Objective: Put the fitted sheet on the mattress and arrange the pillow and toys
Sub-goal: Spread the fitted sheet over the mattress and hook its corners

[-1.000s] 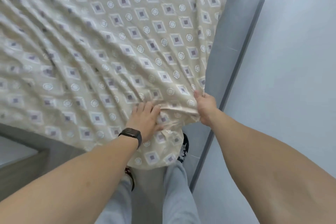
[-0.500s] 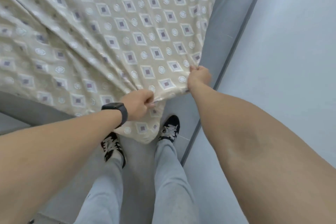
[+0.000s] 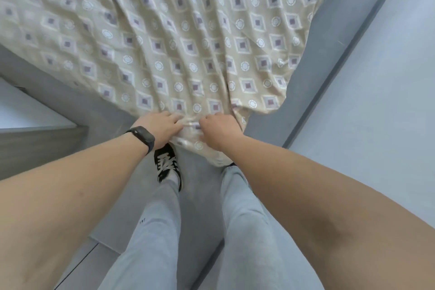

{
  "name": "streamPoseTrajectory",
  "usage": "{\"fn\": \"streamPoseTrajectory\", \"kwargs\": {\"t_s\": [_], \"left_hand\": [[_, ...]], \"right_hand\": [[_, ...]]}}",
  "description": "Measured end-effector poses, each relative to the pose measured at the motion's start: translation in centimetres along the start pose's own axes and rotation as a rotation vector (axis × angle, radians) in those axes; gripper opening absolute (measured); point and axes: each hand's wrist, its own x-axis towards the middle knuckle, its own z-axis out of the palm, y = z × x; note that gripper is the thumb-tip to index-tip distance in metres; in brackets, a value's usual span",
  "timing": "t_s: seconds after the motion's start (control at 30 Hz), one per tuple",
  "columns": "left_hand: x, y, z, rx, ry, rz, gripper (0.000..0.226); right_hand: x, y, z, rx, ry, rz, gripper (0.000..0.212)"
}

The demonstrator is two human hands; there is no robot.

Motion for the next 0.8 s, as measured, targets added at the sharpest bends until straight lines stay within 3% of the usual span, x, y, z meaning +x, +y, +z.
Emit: {"fn": "streamPoseTrajectory", "kwargs": {"t_s": [0.1, 0.23, 0.33, 0.43, 0.57, 0.8], "left_hand": [[-0.2, -0.4, 0.3, 0.039, 0.02, 0.02, 0.039], [-0.4, -0.6, 0.4, -0.139, 0.033, -0.019, 0.024], [-0.8, -0.6, 0.6, -0.221, -0.061, -0.028, 0.017], [-1.2, 0.0, 1.4, -0.274, -0.11, -0.053, 0.019], [-1.8, 0.2, 2.4, -0.306, -0.124, -0.064, 0.017], [-1.9, 1.1, 2.1, -0.3, -0.371, -0.041, 0.014]], "right_hand": [[0.6, -1.0, 0.0, -0.117, -0.058, -0.078, 0.021], [0.1, -1.2, 0.1, -0.093, -0.086, -0.14, 0.019], [-0.6, -2.4, 0.5, -0.111, -0.149, -0.105, 0.046], [-1.2, -4.3, 1.5, -0.275, -0.104, -0.164, 0.027], [-1.8, -5.7, 2.2, -0.18, -0.142, -0.194, 0.029], [-2.1, -7.9, 2.3, 0.008, -0.488, -0.249, 0.031]]}}
